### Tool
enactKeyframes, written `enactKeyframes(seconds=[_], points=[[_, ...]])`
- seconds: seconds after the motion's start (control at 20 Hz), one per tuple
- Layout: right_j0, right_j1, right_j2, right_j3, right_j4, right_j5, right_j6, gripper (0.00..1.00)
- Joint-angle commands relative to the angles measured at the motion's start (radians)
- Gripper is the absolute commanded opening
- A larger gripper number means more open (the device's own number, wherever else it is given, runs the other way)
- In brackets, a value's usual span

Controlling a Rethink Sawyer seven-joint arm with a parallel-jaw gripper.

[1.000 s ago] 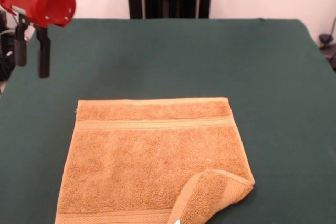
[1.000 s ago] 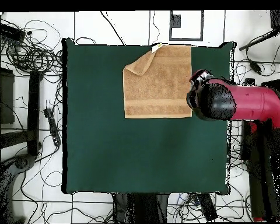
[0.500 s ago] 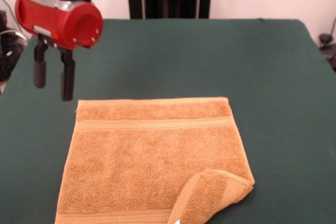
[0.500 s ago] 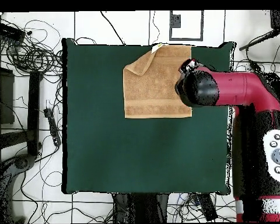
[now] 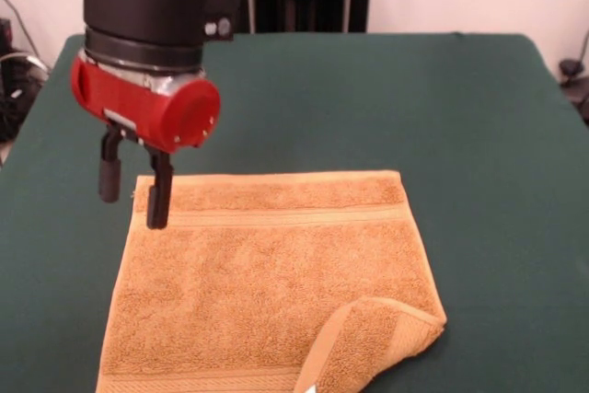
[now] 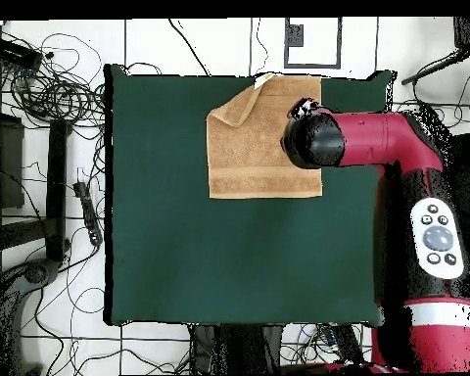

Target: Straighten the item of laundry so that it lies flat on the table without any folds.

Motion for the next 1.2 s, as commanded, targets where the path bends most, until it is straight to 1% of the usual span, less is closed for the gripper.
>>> enactKeyframes(seconds=[0.05,0.2,0.35,0.75,0.85,1.1,1.2], points=[[0.060,0.062,-0.033,-0.031,0.022,0.110,-0.012,1.00],[0.065,0.070,-0.037,-0.044,0.030,0.115,-0.018,1.00],[0.075,0.062,-0.049,-0.029,0.038,0.107,-0.012,1.00],[0.099,0.077,-0.072,-0.053,0.060,0.119,0.003,1.00],[0.102,0.066,-0.074,-0.037,0.081,0.118,0.020,1.00],[0.107,0.007,-0.069,0.051,0.166,0.118,0.054,1.00],[0.115,-0.010,-0.074,0.068,0.191,0.123,0.066,1.00]])
